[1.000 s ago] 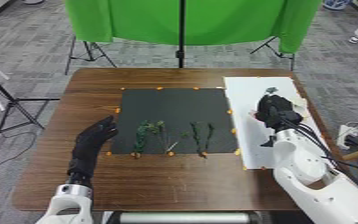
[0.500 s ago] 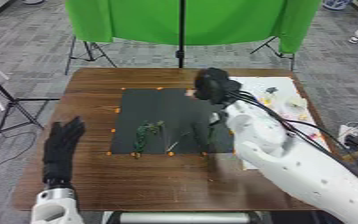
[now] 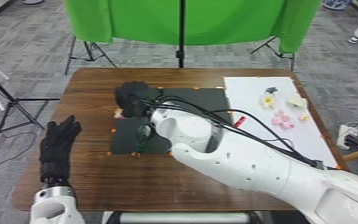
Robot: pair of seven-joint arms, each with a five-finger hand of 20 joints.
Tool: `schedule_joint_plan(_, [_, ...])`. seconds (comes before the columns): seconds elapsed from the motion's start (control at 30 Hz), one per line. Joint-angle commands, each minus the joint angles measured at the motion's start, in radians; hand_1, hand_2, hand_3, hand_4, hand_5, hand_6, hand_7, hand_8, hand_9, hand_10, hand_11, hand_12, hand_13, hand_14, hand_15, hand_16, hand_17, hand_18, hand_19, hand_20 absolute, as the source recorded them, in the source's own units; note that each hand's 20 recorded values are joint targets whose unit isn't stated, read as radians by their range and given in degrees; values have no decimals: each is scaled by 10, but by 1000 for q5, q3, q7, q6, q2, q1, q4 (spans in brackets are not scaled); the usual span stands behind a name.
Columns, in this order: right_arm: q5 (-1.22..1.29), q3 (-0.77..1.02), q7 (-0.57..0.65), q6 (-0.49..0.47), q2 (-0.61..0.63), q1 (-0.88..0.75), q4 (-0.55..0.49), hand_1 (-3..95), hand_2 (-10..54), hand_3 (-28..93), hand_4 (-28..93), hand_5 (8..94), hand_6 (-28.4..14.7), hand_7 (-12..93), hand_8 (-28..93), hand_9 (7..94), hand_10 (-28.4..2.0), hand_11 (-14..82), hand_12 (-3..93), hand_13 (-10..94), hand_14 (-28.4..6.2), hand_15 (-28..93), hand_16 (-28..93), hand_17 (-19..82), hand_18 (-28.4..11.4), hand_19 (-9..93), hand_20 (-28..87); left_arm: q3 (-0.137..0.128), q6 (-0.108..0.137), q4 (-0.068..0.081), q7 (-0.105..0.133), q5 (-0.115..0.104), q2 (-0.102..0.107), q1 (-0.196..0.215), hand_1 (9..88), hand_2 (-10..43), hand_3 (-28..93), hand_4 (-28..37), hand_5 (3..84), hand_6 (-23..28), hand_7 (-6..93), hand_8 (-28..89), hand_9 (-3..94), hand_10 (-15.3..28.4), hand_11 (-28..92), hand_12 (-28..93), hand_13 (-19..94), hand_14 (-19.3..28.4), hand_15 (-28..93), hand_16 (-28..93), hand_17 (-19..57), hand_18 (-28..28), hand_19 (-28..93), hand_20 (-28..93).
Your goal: Arrange flowers
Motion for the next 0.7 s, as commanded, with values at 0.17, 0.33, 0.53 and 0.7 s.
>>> schedule_joint_plan(0.17, [-31, -12, 9, -81, -36, -28, 84, 548, -95, 585, -169, 776, 30, 238, 70, 864, -100, 221, 452, 881, -23, 711, 368, 691, -112, 932, 706, 26, -23, 14, 0, -9, 0, -3, 196, 299, 522, -283, 447, 75, 79, -66, 407, 143, 180, 74, 291, 143, 222, -37, 60, 96, 99, 176])
schedule_joint_plan(0.33, [-35, -4, 9, -105, -32, -38, 99, 530, -95, 576, -169, 751, 24, 225, 65, 843, -108, 259, 418, 879, -23, 707, 370, 687, -111, 932, 701, 30, -25, 15, -3, -7, -2, -4, 190, 283, 532, -283, 446, 74, 82, -66, 406, 143, 182, 76, 291, 145, 227, -37, 59, 97, 102, 175])
schedule_joint_plan(0.53, [-34, 10, 12, -146, -29, -43, 94, 514, -95, 576, -163, 738, 21, 216, 62, 830, -112, 284, 390, 876, -26, 705, 370, 685, -113, 932, 699, 29, -29, 15, -5, -6, -3, -3, 182, 271, 546, -283, 445, 74, 83, -66, 405, 144, 184, 77, 292, 145, 229, -38, 58, 99, 104, 175])
schedule_joint_plan(0.7, [-29, 25, 12, -160, -22, -45, 82, 433, -95, 682, -193, 696, 21, 199, -22, 809, -117, 331, 332, 873, -30, 703, 373, 681, -112, 932, 692, 28, -32, 14, -12, -4, -4, -2, 175, 260, 561, -283, 445, 74, 83, -65, 405, 144, 186, 79, 293, 146, 233, -37, 57, 100, 106, 174])
